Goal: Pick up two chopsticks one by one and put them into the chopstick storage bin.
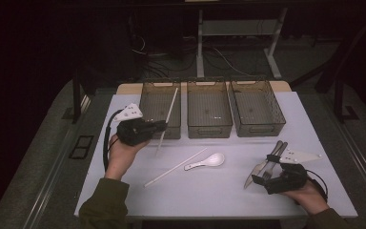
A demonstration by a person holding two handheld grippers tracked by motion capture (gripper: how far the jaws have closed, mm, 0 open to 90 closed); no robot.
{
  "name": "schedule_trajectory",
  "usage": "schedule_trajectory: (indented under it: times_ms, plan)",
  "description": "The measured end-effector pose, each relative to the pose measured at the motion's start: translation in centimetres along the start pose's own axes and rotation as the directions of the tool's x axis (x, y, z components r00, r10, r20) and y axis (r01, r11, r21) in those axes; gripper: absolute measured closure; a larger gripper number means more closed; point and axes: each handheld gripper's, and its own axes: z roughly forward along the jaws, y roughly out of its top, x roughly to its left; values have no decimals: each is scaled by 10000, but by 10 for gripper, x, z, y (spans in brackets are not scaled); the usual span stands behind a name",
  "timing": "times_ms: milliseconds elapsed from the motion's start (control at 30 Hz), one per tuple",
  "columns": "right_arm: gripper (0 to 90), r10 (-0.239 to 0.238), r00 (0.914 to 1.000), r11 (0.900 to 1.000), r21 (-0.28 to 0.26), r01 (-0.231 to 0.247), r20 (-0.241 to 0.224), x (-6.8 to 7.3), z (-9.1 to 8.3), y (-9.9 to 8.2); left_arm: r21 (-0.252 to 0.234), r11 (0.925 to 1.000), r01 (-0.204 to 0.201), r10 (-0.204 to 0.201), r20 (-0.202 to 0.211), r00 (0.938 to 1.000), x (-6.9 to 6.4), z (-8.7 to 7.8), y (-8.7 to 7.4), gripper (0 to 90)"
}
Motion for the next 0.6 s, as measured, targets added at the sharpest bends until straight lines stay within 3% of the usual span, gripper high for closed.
schedule_trajectory:
  times_ms: [267, 600]
  plan:
    - [8, 35, 10000, 10000, -70, -35, 17, -1, -1, 0, 19, 9995, 323, -323, -224, 9992, 13, 1, 23, 850]
    - [8, 81, 10000, 9999, -126, -82, -13, -2, -1, 0, 169, 9999, -19, 25, -309, 9995, 27, 4, 56, 850]
